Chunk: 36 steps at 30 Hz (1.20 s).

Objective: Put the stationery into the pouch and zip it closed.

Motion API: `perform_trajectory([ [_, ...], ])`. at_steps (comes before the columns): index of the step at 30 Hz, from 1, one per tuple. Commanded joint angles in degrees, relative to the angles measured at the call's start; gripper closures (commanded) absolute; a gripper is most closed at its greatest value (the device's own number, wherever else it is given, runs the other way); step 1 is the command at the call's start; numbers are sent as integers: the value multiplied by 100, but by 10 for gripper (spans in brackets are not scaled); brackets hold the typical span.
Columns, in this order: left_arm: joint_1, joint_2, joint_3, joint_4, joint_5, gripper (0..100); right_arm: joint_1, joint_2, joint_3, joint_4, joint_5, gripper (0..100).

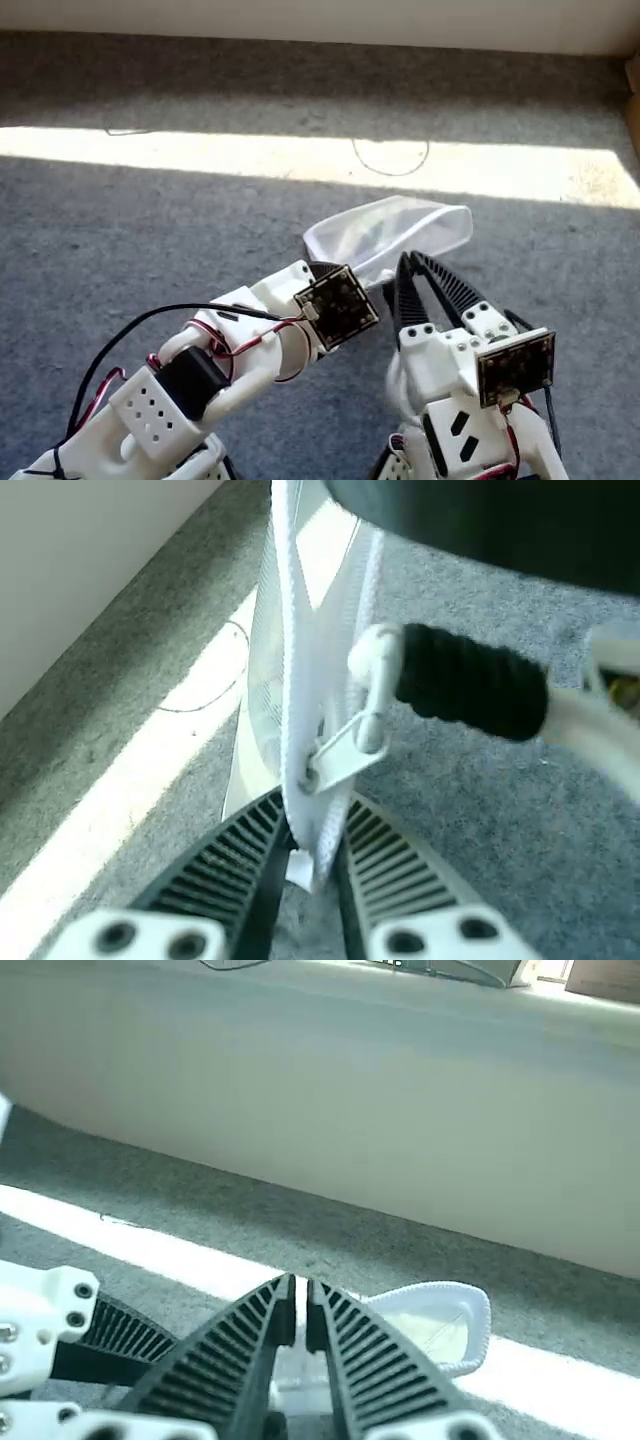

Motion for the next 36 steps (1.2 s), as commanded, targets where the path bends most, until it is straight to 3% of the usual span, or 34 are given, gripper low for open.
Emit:
perform_trajectory([
  [1, 4, -84, 22, -53, 79, 995, 92, 13, 215, -602, -70, 993],
  [8, -479, -980, 321, -53, 79, 995, 92, 4, 708, -884, -53, 992],
  [15, -576, -1736, 646, -53, 88, 995, 48, 4, 84, 321, -44, 844],
  [18, -664, -1736, 637, -53, 88, 995, -22, 4, -136, 769, 9, 832],
  [21, -857, -1736, 611, -88, 105, 995, -716, 4, -180, 1095, 501, 832],
  [26, -910, -1736, 611, -88, 105, 995, -2246, 4, -180, 1429, 607, 832],
  [36, -875, -1736, 611, -79, 105, 995, -2440, 4, 699, 646, 598, 832],
])
